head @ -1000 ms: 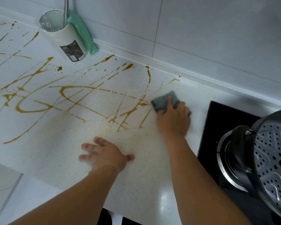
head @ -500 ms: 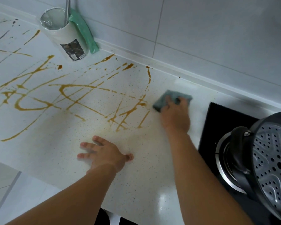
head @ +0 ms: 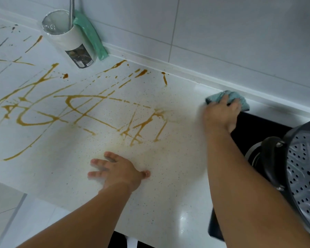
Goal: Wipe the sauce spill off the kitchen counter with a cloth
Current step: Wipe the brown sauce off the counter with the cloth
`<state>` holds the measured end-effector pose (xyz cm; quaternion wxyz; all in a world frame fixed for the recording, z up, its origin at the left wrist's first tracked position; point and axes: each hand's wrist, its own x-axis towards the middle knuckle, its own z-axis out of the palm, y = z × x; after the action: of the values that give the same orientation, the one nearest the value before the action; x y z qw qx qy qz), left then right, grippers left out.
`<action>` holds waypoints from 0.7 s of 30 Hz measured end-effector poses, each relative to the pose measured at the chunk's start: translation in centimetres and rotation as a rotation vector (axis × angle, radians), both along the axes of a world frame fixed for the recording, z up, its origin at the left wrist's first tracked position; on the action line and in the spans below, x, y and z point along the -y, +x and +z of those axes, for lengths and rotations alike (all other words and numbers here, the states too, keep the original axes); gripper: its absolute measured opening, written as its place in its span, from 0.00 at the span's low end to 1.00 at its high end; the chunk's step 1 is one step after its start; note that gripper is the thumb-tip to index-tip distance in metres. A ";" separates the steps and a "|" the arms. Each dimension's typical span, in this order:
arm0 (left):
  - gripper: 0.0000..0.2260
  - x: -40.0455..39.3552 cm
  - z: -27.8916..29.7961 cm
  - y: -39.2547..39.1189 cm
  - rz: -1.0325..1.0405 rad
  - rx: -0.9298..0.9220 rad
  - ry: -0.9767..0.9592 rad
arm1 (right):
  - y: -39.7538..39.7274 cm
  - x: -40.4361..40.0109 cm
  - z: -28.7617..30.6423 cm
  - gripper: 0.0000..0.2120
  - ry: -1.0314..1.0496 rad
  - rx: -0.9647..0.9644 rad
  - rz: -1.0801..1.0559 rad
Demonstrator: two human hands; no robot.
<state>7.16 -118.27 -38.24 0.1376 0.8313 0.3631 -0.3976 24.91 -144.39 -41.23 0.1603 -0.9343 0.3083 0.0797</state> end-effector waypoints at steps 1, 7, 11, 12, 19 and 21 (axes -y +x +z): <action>0.71 0.1 0.1 0.0 0.015 0.005 -0.008 | 1.1 -0.5 0.3 0.32 -0.032 -0.017 -0.039; 0.70 0.1 0.2 -0.1 0.014 0.003 -0.010 | 0.7 -8.1 0.3 0.32 0.014 0.046 0.315; 0.70 0.3 0.5 0.0 0.020 0.015 -0.011 | -0.2 -5.9 -0.2 0.27 0.162 0.069 0.438; 0.70 0.3 0.5 0.0 0.022 0.016 -0.010 | 0.2 -4.5 -0.2 0.28 0.116 0.032 0.337; 0.70 0.4 0.7 0.0 0.049 0.018 -0.007 | -3.2 -7.8 0.3 0.31 -0.055 -0.085 0.427; 0.69 0.6 0.8 0.0 0.048 0.023 0.008 | -8.9 -11.6 0.7 0.32 -0.040 -0.085 0.602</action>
<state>7.12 -118.85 -37.42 0.1481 0.8274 0.3829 -0.3832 16.03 -132.78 -40.50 0.0981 -0.9825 0.0257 0.1565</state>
